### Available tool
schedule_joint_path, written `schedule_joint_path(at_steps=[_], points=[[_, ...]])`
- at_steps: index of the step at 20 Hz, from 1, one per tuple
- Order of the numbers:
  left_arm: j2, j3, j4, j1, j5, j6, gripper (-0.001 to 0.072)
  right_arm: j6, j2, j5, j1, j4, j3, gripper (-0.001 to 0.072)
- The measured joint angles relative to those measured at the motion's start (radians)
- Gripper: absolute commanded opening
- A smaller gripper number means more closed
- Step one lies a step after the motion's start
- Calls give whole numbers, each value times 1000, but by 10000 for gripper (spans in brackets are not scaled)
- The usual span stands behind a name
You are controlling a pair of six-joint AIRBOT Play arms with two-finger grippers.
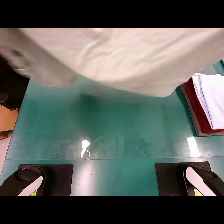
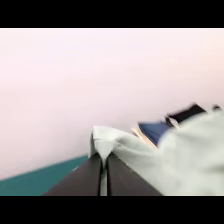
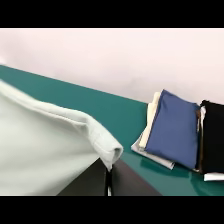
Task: Fold the shirts.
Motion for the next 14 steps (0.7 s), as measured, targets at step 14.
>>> schedule_joint_path(at_steps=[14], points=[[-478,-45,225,0,-85,-70,27,104,-170,69,2,-27,-157,14]])
